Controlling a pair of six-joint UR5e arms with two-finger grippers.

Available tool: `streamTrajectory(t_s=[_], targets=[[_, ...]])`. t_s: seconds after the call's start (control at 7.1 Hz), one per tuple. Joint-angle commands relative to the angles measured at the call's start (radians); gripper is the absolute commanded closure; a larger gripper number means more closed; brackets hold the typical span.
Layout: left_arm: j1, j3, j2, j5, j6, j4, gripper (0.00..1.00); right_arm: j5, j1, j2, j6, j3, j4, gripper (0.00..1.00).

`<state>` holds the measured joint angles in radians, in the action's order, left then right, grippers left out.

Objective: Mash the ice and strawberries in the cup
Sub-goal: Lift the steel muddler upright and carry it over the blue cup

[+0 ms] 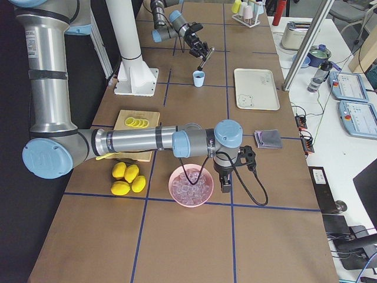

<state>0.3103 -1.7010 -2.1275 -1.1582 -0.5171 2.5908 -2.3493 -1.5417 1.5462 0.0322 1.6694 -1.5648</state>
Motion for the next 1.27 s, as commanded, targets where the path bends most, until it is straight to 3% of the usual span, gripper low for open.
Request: streamTrajectory(t_s=[0.0, 1.13], targets=[[-0.01, 0.032, -0.002, 0.005, 0.011, 0.015, 1.0, -0.002, -0.001, 0.0, 0.002, 0.004, 0.0, 0.0], [-0.033, 0.095, 0.001, 0.005, 0.011, 0.048, 1.0, -0.001, 0.0, 0.0, 0.002, -0.002, 0.002, 0.0]])
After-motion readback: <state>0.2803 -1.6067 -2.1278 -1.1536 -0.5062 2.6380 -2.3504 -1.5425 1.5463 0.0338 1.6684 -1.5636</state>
